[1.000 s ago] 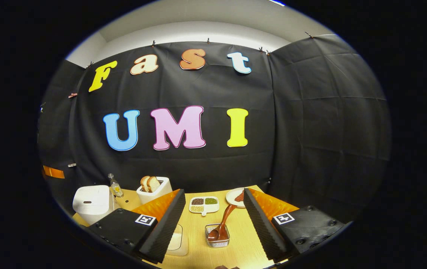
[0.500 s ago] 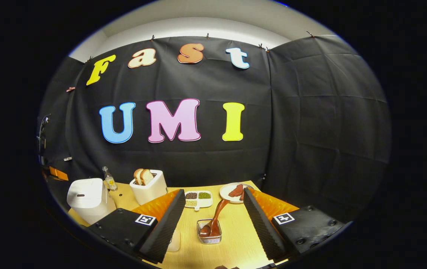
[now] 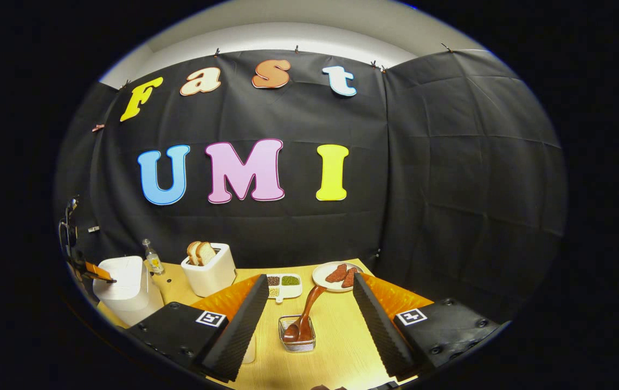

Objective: Close the left gripper, press the button to open the rice cooker; take a wooden spoon from the chopstick holder with the right hand, scoop a spoonful of rice and pour it into the rice cooker, then put the wooden spoon back into the chopstick holder.

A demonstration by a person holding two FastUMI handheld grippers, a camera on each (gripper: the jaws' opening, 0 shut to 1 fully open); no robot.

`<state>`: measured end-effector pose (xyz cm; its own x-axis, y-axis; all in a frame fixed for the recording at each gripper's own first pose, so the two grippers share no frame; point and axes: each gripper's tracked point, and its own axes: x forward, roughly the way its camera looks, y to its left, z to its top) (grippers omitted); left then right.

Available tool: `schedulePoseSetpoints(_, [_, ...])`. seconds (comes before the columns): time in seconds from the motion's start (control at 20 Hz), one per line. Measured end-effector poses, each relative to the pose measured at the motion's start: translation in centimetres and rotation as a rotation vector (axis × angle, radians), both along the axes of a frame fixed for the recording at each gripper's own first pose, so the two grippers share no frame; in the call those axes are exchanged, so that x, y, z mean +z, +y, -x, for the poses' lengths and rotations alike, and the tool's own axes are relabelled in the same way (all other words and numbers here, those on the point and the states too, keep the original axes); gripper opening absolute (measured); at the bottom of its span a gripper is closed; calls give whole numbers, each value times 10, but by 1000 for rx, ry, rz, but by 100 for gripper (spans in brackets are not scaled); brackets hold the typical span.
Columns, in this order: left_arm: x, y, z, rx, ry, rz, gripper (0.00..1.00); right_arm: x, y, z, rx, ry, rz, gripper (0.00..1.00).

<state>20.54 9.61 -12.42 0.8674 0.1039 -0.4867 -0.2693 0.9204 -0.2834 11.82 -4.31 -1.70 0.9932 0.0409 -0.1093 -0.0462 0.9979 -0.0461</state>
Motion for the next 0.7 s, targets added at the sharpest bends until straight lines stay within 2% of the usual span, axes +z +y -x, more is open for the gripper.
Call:
schedulePoseSetpoints(0.05, [1,1,1,-2,1,-8,10,-1,0,0,0,1,0,98])
schedulePoseSetpoints(0.1, [-4,0,3,-8,12,-12,7,-2,0,1,1,3,2,98])
schedulePoseSetpoints(0.5, [-1,0,2,17,-5,11,7,-9,-2,2,10,20,-3,98])
schedulePoseSetpoints(0.6, [12,2,3,37,-43,5,7,-9,-6,3,10,16,2,98])
schedulePoseSetpoints(0.7, [39,3,9,59,-108,-42,7,-11,-8,2,10,18,2,98])
